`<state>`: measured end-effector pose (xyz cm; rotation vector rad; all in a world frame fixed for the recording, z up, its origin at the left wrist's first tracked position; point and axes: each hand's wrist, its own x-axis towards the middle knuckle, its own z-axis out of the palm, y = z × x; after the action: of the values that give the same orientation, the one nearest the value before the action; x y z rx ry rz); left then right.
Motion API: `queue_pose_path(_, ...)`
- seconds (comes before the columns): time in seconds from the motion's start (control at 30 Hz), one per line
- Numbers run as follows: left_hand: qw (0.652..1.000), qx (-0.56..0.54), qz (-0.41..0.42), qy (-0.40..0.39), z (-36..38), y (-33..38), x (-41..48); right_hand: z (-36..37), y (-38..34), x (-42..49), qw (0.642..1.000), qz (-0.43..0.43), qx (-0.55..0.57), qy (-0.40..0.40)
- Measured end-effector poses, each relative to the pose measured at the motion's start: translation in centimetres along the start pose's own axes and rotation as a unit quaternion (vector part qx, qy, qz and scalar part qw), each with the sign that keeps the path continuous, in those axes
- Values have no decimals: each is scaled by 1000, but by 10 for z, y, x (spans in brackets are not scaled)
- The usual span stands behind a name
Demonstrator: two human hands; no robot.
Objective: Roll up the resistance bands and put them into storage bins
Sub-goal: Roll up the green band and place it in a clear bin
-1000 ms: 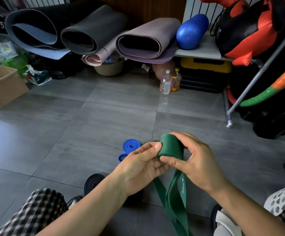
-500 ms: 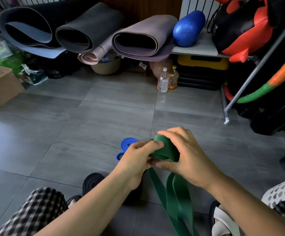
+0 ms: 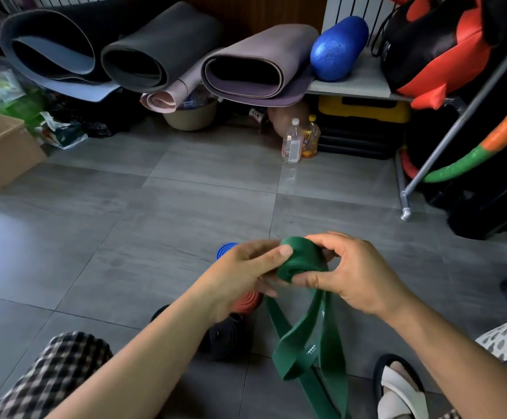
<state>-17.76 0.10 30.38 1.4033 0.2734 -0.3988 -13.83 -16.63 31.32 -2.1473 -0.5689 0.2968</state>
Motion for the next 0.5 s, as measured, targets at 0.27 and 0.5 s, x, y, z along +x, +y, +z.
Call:
queue_pose_path(0.27, 979, 170, 105, -35, -4, 9, -3, -7, -1, -2, 998, 17, 18, -56)
queue_pose_path(0.5, 978, -126, 166, -6, 5, 2, 1, 2, 0, -2, 948, 19, 317, 19)
